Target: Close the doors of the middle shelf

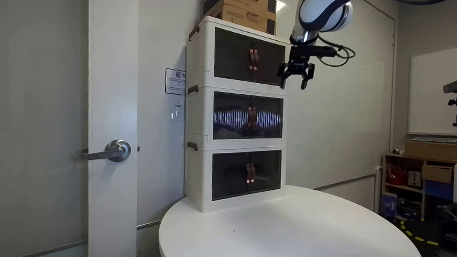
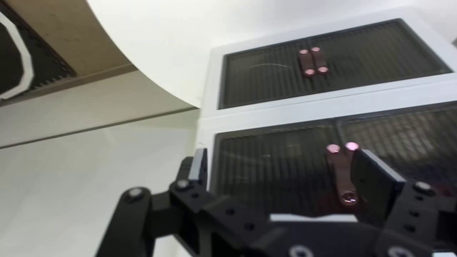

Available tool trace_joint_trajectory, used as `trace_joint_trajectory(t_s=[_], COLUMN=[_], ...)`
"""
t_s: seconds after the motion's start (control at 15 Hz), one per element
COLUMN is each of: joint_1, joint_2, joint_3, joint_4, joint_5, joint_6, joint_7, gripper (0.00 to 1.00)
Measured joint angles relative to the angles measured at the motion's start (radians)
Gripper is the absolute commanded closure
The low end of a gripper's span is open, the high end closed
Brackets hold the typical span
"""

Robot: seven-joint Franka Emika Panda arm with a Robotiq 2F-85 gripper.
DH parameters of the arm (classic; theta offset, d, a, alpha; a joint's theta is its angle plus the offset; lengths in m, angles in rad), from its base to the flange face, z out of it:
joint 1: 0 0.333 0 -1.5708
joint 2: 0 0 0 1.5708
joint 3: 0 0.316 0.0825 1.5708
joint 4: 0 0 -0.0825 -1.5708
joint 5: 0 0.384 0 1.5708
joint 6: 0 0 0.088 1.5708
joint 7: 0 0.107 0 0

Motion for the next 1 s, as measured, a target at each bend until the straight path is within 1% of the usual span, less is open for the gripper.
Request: trace_joint_trajectory(t_s=[0.2, 0.27, 0.4, 0.53, 0.67, 0.93, 1.0], joint_1=[0.150, 0.193, 0.259, 0.308, 0.345, 0.399, 0.406], joint_2=[-0.067, -0.081, -0.106, -0.129, -0.156, -0.224, -0.235], joint_3=[-0.233, -0.292, -0.382, -0.440, -0.477, -0.520, -0.526], joint_4=[-0.006, -0.008, -0.020, -0.036, -0.059, -0.102, -0.105], joint_5=[-0.025, -0.018, 0.031, 0.067, 0.088, 0.103, 0.102], joint_6=[-0.181, -0.244, -0.333, -0.419, -0.505, -0.668, -0.676], joint_7=[-0.045, -0.087, -0.196, -0.290, -0.375, -0.550, -0.555], gripper=[0.00, 0.00, 0.00, 0.00, 0.00, 0.00, 0.00])
